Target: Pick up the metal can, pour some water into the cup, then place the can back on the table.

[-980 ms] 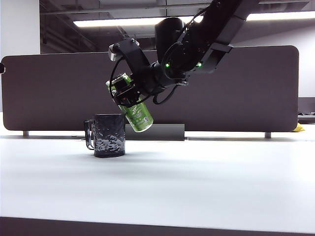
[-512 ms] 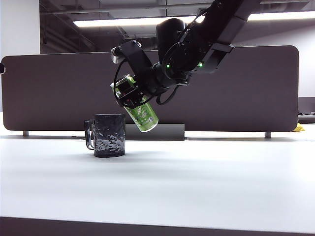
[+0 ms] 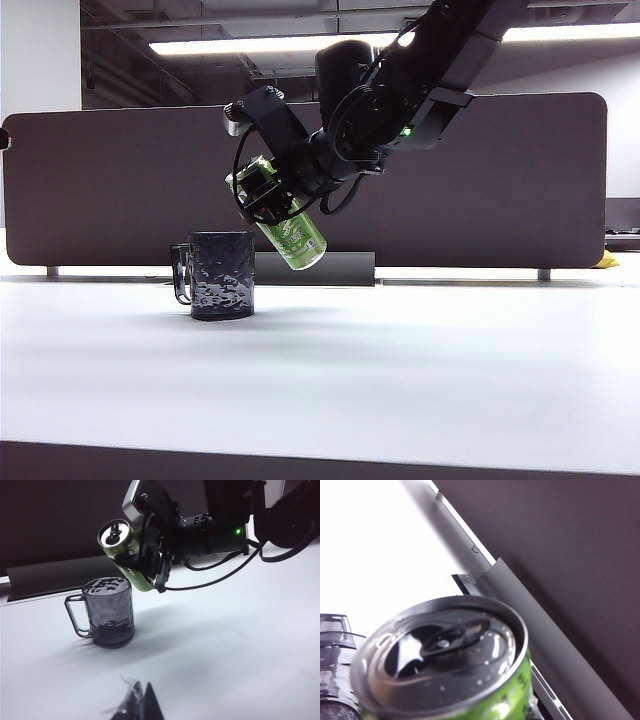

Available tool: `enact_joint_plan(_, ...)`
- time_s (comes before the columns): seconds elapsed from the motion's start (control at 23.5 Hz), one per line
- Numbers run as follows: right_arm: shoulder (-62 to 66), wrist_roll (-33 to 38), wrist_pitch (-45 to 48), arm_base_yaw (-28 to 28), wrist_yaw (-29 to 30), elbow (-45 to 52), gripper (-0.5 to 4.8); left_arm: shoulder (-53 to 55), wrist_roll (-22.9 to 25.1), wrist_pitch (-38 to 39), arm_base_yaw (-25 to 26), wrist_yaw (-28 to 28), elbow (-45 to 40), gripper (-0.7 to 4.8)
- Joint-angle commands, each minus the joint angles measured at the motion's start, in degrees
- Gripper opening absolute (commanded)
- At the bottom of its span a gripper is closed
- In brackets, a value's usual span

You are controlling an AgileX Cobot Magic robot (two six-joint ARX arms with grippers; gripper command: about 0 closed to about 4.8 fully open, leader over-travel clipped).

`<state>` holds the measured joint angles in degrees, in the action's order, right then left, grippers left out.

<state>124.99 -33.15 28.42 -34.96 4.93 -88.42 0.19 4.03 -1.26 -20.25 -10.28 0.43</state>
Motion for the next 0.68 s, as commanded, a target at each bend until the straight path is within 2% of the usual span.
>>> enact_joint_plan(0.04,-0.6,-2.0,3.2,-0.3,-0.3,-0.7,2.52,0.0,-0.2,-0.5,0.1,0.0,0.1,-0.05)
enact_joint_plan(0.68,-0.6,-6.3,2.9,-0.7,-2.7,-0.7,2.52,0.0,-0.2,-0.5,0.0,0.0,0.1,-0.05)
